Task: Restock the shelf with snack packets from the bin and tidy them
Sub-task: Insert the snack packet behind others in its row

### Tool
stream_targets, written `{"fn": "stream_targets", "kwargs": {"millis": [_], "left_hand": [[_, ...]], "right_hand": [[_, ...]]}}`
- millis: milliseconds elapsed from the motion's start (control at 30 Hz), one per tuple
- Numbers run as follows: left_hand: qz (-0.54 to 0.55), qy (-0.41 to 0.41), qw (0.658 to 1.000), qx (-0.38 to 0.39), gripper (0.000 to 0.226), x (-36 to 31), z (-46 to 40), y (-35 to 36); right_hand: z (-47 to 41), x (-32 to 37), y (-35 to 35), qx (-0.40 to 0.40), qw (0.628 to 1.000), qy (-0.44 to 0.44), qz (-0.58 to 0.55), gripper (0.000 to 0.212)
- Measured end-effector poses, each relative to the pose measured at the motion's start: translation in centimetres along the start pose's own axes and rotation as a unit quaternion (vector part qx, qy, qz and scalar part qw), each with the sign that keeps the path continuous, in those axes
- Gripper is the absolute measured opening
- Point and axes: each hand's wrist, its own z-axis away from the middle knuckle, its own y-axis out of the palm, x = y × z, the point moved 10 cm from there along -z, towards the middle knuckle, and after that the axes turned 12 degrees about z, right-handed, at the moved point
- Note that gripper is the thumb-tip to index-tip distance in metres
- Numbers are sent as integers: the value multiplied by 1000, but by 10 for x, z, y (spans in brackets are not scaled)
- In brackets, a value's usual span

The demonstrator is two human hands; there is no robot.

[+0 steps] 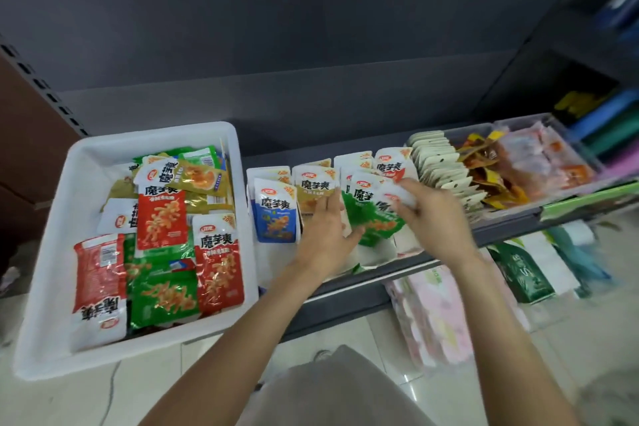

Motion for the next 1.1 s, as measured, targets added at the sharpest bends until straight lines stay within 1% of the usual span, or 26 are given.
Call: {"fn": "stream_targets", "kwargs": {"millis": [67,133,200,300,400,467,533,567,667,767,833,900,933,967,1033,1100], "left_hand": [[-12,-21,1000,-4,85,7,-7,12],[-28,-43,999,-9,90,14,-11,19],[-34,-60,997,-17,87,18,-12,19],[-45,-54,997,-34,80,18,-12,17],[-23,-56,997,-40,79,22,-12,17],[4,-56,997,-45,77,22,-12,15],[11,-53,997,-55,76,19,-11,8],[11,-54,997,-60,75,17,-10,4],[20,-40,996,-80,69,8,-2,-19],[53,18,991,-125,52,-6,18,-57],[80,66,979,-174,40,-13,40,-93],[48,112,962,-243,29,-12,66,-135],[21,122,952,-282,27,-6,80,-155],[-3,117,941,-318,25,4,94,-175],[-35,79,925,-369,22,31,116,-209],[-72,27,920,-385,18,63,132,-236]], "right_hand": [[-9,16,32,47,998,-43,13,33],[-16,25,53,68,995,-70,29,31],[-24,25,58,57,995,-73,27,28],[-36,24,57,34,997,-75,12,27],[-44,22,58,30,998,-57,7,34],[-42,21,52,1,998,-54,26,41],[-36,17,35,-60,996,-43,45,44],[-32,11,24,-90,995,-23,37,44],[-16,-1,-2,-158,986,31,-37,36],[1,18,-16,-195,974,15,-115,26],[8,46,-17,-185,968,-15,-168,24],[7,84,-9,-142,965,-54,-212,23],[5,106,-3,-114,964,-80,-228,23],[3,129,4,-86,961,-112,-237,22],[1,180,20,-27,954,-182,-236,23],[-1,226,40,32,946,-234,-224,23]]}}
